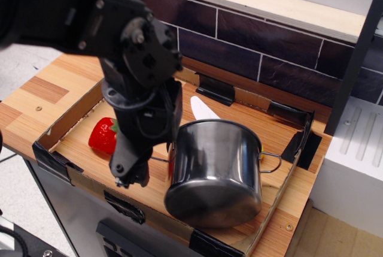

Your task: Upright metal pot

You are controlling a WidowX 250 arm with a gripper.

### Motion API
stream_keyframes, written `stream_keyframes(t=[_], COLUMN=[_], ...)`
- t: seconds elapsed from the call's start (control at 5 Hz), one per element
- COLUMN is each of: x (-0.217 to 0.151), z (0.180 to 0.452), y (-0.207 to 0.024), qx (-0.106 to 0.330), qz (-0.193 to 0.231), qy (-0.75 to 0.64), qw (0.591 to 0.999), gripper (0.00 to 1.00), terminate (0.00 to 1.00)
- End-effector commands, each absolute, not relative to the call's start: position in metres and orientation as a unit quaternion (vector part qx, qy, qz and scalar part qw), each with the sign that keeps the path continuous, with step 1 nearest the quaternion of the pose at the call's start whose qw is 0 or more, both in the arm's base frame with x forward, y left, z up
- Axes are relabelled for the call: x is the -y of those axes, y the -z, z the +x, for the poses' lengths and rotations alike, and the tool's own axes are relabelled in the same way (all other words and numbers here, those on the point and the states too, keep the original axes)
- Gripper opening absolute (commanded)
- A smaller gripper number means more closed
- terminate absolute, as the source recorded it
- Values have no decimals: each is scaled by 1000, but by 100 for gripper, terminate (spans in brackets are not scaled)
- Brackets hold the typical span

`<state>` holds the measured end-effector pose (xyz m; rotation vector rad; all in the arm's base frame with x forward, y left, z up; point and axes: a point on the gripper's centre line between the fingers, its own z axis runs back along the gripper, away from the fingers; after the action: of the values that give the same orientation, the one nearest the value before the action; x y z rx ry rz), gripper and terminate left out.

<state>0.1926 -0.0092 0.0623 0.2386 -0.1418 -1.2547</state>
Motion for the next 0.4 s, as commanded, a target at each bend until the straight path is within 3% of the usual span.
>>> stream_keyframes(t=[0.0, 0.2], x=[5, 5], z=[200, 201], y=[-51, -48], qx=[104, 114], qz=[167, 185], qy=[571, 566], qw=[797, 795], gripper=[100, 100], terminate=[0, 0])
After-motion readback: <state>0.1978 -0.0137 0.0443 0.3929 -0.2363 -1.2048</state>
